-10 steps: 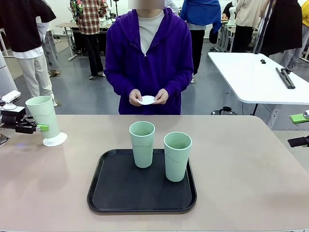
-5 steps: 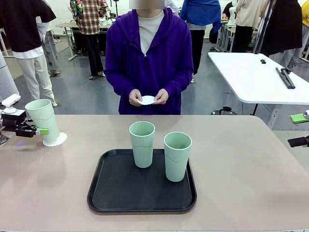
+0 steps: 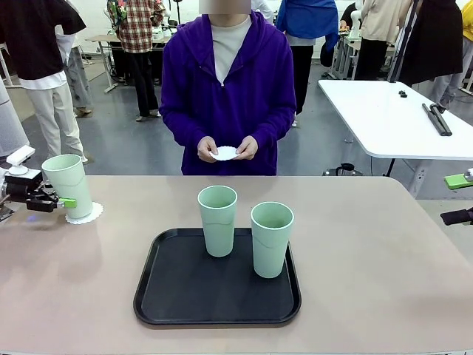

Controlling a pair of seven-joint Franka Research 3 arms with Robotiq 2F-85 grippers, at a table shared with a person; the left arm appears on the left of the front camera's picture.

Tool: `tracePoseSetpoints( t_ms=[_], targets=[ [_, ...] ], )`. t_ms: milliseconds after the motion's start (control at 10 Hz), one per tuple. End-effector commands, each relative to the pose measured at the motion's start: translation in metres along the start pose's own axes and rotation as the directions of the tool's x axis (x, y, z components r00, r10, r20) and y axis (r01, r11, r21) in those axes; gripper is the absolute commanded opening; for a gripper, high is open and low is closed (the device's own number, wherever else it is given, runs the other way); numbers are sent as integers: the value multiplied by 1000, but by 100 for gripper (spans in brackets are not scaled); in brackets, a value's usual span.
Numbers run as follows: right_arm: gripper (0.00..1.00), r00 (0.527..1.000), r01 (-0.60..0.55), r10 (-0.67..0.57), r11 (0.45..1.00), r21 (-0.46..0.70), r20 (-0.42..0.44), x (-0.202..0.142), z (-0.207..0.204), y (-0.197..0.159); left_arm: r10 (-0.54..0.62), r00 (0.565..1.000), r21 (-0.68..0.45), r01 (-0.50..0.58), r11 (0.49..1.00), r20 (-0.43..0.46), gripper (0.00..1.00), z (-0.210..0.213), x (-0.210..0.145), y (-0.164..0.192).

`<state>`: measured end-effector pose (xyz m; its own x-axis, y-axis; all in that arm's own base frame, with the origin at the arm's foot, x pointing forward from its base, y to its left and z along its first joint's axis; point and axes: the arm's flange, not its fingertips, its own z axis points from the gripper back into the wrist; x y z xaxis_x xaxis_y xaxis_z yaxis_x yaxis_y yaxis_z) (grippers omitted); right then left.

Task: Place coasters on the table and set cups on them.
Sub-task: Pick up one Reusable plastic cup and place it on a coaster set by the human.

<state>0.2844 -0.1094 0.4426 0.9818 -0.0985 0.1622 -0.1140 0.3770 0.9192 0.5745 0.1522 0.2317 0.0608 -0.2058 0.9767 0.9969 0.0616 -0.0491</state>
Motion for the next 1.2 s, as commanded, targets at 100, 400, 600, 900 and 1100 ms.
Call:
tracePoseSetpoints(
  t_ms=[100,400,600,900,1100],
  targets=[
    [100,1000,-1,1,1000,5,0,0,0,0,-22,999,-30,21,999,-27,84,-3,-5,5],
    [100,1000,-1,1,1000,5,0,0,0,0,-18,999,-42,17,999,-29,84,-6,-9,6],
    [100,1000,-1,1,1000,5,0,0,0,0,-17,999,-45,16,999,-31,84,-8,-10,5],
    [100,1000,-1,1,1000,5,0,0,0,0,0,999,-49,-2,999,-40,100,-8,-10,5],
    [100,1000,-1,1,1000,5,0,0,0,0,10,999,-59,-12,998,-40,100,-9,-10,5]
  ],
)
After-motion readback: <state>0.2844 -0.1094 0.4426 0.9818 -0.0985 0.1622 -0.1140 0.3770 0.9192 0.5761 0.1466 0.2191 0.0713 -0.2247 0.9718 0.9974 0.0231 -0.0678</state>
